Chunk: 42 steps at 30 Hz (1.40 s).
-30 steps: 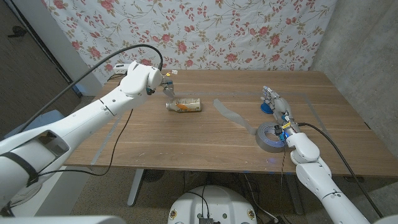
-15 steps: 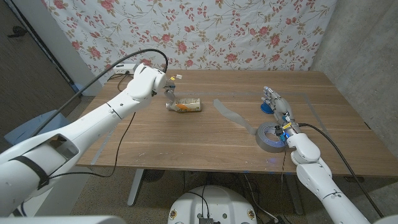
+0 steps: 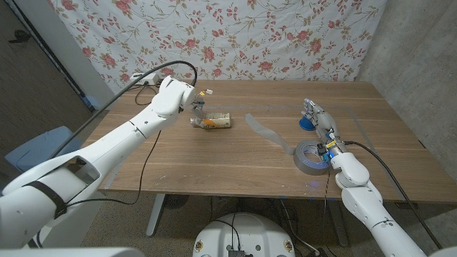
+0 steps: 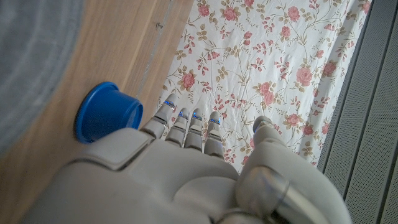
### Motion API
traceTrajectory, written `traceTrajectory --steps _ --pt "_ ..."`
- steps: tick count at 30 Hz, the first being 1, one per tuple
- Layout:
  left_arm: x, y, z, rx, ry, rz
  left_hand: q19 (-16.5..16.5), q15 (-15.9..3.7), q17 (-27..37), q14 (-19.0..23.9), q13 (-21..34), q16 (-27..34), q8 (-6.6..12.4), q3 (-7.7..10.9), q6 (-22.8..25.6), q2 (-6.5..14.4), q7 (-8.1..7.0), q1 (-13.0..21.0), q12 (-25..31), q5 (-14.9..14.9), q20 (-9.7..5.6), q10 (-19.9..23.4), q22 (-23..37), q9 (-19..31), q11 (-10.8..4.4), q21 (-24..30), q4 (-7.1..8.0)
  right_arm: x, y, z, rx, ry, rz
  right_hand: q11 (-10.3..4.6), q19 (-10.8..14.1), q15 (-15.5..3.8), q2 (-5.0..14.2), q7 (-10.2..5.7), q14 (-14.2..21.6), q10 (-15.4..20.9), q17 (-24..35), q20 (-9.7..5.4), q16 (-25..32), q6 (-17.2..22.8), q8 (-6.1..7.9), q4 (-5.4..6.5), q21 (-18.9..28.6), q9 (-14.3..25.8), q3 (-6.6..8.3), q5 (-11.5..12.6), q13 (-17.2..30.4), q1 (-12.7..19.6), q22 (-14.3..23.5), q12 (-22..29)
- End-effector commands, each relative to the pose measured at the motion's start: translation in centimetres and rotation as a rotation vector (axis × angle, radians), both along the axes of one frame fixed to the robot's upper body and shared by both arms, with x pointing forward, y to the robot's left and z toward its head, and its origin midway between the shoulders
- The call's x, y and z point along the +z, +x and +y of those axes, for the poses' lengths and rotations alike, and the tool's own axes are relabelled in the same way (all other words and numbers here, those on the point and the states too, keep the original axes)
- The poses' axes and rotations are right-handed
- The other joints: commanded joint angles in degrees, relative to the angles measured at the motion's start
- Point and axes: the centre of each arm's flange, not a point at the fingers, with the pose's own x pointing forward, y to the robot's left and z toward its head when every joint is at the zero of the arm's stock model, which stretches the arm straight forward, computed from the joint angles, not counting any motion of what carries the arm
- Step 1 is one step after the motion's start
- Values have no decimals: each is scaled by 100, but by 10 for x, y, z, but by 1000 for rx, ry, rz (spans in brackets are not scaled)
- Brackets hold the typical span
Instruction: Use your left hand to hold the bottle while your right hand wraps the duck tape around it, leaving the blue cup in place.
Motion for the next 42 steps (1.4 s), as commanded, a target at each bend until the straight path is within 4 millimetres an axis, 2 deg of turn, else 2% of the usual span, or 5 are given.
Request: traceTrajectory --steps 1,16,27,32,42 --pt "-10 8 -5 -35 -34 8 38 16 12 -3 15 12 -25 -58 -44 -51 31 -1 -18 42 10 4 20 11 -13 -31 18 5 2 -2 2 -10 -8 -20 49 -4 -19 -33 52 50 11 -3 20 37 8 -16 -4 12 -24 26 16 -32 25 14" --pt "-28 22 -7 -45 -38 26 116 -27 15 85 22 42 15 -86 139 112 73 25 8 44 20 107 29 22 -35 -35 90 12 3 -4 -18 -17 -11 -15 75 8 -18 -48 104 78 17 14 27 59 11 -2 -27 12 -31 27 17 -70 26 17" --pt "-39 28 -6 -74 -67 -3 321 -56 6 438 24 106 245 40 897 716 233 426 94 -105 48 459 38 88 -38 -37 29 19 3 -5 -36 -38 -2 -30 89 16 -11 -49 147 82 17 33 33 59 8 -1 -45 12 -26 29 17 -83 27 14" --pt "-44 30 -6 -83 -77 -9 442 -99 1 608 23 128 335 31 1157 806 232 532 140 -161 36 647 39 126 -94 -17 -10 22 2 -6 -46 -46 3 -3 98 28 -17 -40 171 87 16 43 36 60 7 -6 -52 12 -25 30 18 -83 27 13" --pt "-49 31 -8 -106 -112 -68 873 -332 24 1308 52 178 1345 172 3321 1453 620 1235 251 -207 -23 1604 72 511 -197 85 44 24 0 -9 -63 -55 5 -7 136 41 -15 -48 215 112 18 41 43 72 10 -1 -59 11 -24 30 18 -101 28 18"
